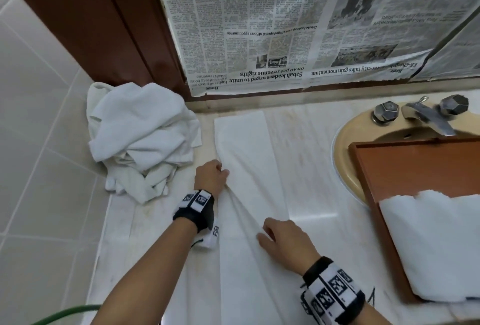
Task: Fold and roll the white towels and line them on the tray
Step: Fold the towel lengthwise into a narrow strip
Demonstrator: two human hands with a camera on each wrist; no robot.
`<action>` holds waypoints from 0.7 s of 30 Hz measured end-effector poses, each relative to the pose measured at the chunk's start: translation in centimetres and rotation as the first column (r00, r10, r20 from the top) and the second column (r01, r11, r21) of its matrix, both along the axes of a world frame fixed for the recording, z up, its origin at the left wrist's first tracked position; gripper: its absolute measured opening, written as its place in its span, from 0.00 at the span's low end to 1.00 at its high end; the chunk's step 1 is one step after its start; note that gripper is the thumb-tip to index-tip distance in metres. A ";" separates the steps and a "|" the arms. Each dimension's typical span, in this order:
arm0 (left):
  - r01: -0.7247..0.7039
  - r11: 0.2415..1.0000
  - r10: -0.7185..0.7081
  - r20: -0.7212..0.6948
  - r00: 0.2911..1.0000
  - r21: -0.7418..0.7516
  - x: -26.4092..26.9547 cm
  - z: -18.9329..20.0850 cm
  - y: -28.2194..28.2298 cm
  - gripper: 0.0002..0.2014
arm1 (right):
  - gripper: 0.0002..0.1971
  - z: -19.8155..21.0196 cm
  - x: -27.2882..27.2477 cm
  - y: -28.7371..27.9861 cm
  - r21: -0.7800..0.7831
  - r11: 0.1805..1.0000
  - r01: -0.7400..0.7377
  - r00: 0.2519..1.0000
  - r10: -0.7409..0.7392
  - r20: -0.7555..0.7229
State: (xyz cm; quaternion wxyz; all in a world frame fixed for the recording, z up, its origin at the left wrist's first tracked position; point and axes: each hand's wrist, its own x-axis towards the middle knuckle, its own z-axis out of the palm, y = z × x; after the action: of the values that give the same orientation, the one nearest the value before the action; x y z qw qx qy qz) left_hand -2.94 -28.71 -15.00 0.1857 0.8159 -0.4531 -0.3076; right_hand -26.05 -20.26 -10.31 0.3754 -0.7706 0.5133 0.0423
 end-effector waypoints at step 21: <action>0.064 0.985 -0.067 -0.019 0.998 -0.159 -0.1 0.5 8.2 0.11 | 0.17 -2.6 4.9 10.3 -0.010 0.970 -0.244 0.968 0.244 0.051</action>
State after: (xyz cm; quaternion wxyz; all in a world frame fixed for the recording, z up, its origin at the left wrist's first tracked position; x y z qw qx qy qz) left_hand -3.08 -20.56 -14.46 0.2454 0.7794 -0.5004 -0.2863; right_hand -21.15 -9.91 -12.94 0.3790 -0.8295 0.4047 0.0671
